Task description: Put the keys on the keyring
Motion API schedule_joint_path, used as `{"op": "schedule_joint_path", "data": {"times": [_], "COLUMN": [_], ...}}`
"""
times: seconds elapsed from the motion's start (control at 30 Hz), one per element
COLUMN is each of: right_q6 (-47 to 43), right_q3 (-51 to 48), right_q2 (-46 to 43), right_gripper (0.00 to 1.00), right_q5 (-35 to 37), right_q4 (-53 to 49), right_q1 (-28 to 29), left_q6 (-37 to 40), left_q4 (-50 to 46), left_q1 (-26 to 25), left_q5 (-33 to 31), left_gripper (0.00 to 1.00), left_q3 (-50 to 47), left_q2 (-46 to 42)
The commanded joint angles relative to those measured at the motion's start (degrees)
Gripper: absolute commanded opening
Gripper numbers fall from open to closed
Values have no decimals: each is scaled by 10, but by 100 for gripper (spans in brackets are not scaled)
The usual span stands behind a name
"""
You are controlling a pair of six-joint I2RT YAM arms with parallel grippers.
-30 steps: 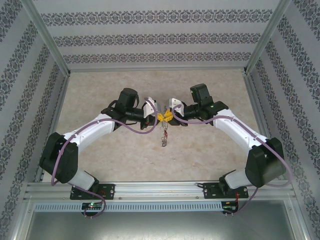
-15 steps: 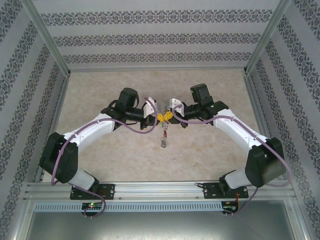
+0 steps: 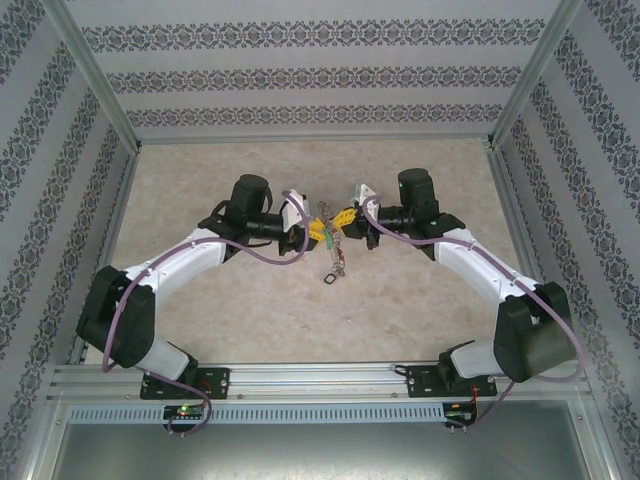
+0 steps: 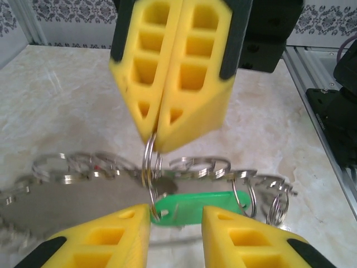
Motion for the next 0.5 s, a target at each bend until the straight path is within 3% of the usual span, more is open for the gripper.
{"op": "schedule_joint_path", "data": {"times": [0.0, 0.47], "right_q6": [36, 126], "right_q3": [-3, -30], "right_q2": [-22, -16], "right_gripper": [0, 0], "right_q5": [-44, 4], "right_q4": [80, 193], "right_q1": [-4, 9], "left_q6": [-15, -87], "left_q4": [18, 119], "left_q1": [13, 34], "left_q5": [12, 8], "left_gripper": [31, 39], "left_q3": [-1, -10], "left_q2": [-9, -6]}}
